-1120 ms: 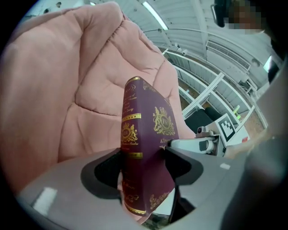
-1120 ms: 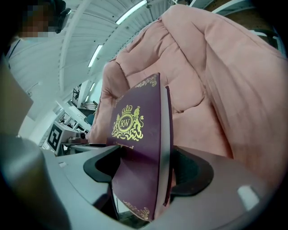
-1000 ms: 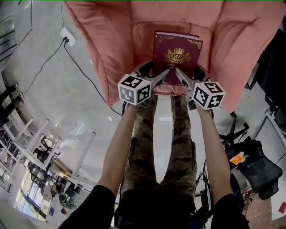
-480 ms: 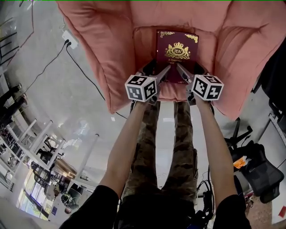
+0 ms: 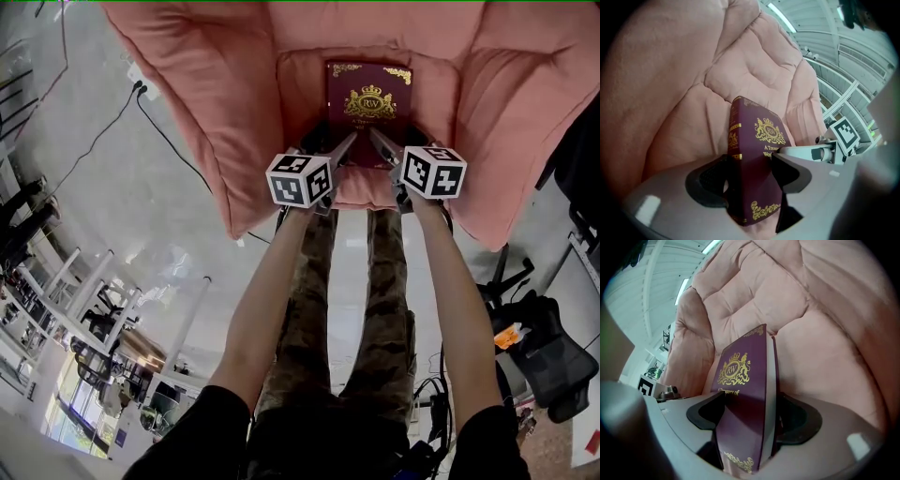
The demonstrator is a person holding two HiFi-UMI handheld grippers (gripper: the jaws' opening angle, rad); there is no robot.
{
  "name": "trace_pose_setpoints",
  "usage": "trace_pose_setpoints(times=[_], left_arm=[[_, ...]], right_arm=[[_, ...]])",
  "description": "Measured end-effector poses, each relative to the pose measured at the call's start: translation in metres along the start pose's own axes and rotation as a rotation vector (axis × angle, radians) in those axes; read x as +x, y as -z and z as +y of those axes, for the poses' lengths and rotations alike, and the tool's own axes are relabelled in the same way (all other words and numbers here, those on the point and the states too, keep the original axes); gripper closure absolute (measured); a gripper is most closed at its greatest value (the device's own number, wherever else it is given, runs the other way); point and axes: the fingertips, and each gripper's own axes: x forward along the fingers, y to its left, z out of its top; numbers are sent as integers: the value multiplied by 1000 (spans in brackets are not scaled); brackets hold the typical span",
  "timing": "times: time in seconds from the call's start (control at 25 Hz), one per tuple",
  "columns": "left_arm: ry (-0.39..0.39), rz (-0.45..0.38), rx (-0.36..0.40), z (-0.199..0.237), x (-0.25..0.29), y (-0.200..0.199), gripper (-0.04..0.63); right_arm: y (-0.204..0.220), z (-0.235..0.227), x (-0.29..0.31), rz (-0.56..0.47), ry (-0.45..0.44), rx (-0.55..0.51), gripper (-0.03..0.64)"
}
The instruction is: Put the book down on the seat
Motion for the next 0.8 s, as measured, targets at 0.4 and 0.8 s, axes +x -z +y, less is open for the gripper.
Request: trace_pose_setpoints(times=[0.4,0.8], left_arm=[[-50,17,33,3,2,1,322],[-65,24,58,1,-2,2,322]], right_arm=[[-1,-6,0,7,89,-45,259],[0,-7,-4,10,123,-69,262]])
